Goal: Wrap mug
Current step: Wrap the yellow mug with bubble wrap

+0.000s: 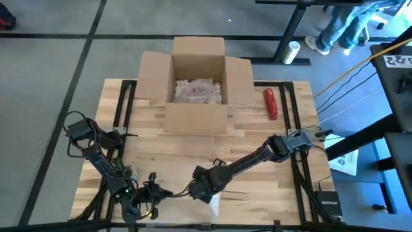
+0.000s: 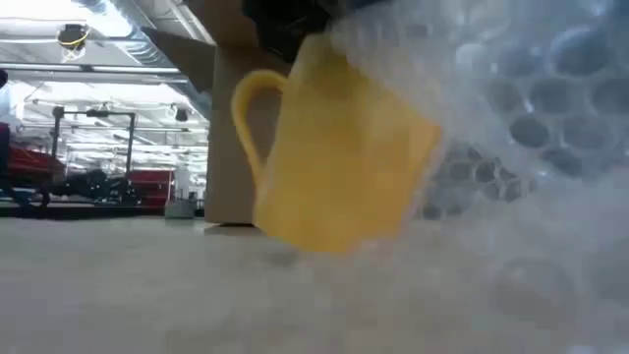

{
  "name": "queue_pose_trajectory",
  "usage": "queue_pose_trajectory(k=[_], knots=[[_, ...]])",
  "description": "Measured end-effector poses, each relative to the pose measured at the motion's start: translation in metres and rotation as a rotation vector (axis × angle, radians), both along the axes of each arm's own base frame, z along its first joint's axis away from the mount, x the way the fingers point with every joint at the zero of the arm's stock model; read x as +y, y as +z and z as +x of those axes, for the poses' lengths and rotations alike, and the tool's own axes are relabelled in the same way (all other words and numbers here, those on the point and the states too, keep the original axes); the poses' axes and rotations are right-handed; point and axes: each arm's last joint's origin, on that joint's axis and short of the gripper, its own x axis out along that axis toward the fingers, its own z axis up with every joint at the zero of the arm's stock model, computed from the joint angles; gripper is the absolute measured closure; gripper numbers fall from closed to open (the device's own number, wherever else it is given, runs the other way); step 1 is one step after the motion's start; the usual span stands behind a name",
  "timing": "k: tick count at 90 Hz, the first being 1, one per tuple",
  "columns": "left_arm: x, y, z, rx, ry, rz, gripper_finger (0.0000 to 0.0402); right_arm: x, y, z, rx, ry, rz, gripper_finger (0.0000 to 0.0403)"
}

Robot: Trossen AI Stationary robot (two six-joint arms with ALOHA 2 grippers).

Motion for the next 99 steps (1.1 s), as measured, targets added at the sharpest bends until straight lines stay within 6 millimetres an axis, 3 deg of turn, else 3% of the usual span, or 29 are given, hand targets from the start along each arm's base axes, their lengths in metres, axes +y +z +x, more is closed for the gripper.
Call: queue_pose_trajectory(k=[19, 36, 50, 64, 80, 99], knots=[[0.0, 0.001, 0.0, 0.001, -0.012, 0.025, 0.04, -0.01, 0.006, -0.01, 0.123, -0.016, -0.058, 0.0403], [0.004, 0.017, -0.002, -0.033, -0.015, 0.066, 0.04, -0.012, 0.007, -0.011, 0.155, -0.015, -0.054, 0.0403], [0.013, 0.027, -0.009, -0.003, -0.006, 0.097, 0.04, -0.009, 0.025, -0.007, 0.093, -0.01, -0.031, 0.0403], [0.018, 0.032, -0.017, 0.021, 0.005, 0.1, 0.04, -0.005, 0.06, -0.005, -0.03, 0.006, -0.035, 0.0403], [0.02, 0.028, -0.029, -0.012, 0.018, 0.081, 0.04, 0.008, 0.098, -0.027, -0.175, 0.047, -0.067, 0.0403], [0.023, 0.014, -0.05, -0.052, 0.042, 0.021, 0.04, 0.063, 0.125, -0.091, -0.3, 0.036, -0.232, 0.0403]])
